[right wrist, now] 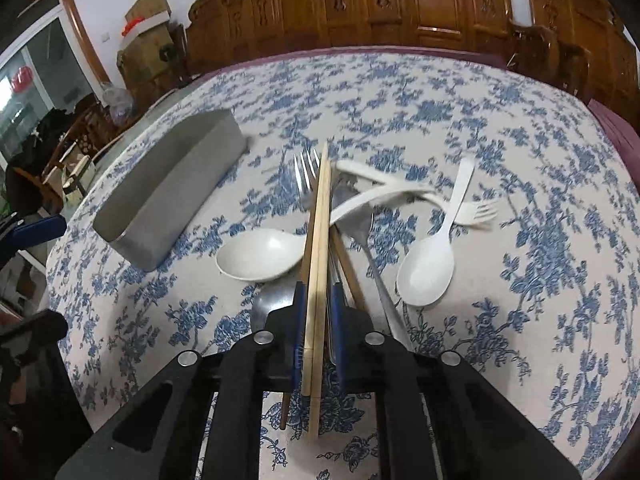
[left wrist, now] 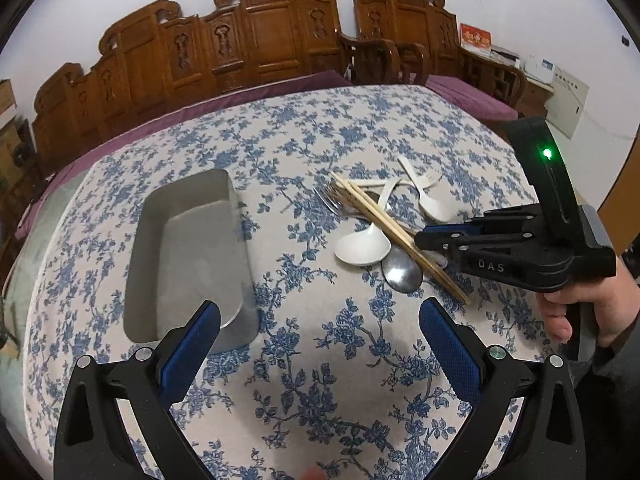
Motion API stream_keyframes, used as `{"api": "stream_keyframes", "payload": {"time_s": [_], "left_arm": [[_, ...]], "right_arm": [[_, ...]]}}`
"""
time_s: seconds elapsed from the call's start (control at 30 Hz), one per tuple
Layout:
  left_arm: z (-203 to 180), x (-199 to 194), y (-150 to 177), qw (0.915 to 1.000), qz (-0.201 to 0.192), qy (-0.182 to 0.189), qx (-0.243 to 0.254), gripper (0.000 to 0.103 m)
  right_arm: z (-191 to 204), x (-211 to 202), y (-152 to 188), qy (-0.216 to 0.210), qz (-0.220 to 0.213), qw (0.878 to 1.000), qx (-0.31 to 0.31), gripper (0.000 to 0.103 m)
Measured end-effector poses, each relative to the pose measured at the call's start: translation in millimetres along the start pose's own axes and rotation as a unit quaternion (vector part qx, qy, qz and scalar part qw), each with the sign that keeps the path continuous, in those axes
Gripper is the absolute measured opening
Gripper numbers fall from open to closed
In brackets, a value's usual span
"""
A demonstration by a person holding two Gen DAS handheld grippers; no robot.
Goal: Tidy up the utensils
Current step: 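Close the right gripper on one wooden chopstick and lift it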
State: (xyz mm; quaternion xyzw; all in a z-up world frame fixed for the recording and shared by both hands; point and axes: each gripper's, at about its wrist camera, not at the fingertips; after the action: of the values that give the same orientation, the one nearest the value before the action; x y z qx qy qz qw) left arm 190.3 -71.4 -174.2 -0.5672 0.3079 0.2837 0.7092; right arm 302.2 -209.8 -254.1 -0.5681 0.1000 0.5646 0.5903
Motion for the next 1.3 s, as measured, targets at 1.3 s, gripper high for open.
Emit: {"api": "stream_keyframes", "payload": {"time_s": [1.3], "left_arm": [[-64.5,54.9,-26.5,0.9987,0.045,0.021,0.013,0.084]], "right_arm": [[-44.0,-46.3,-11.0,0.013,-0.060,0.996,0.067,0.006]]}}
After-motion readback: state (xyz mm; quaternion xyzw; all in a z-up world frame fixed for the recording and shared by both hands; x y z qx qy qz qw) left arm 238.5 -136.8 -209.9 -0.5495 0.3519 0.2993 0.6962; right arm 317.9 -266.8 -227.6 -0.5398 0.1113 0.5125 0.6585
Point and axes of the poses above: each gripper's, at about its wrist camera, not at the fingertips, and x roughly the way its jaws point, z to its left, y to its underside, and after that the axes turned 8 degrees about -y, right-handed
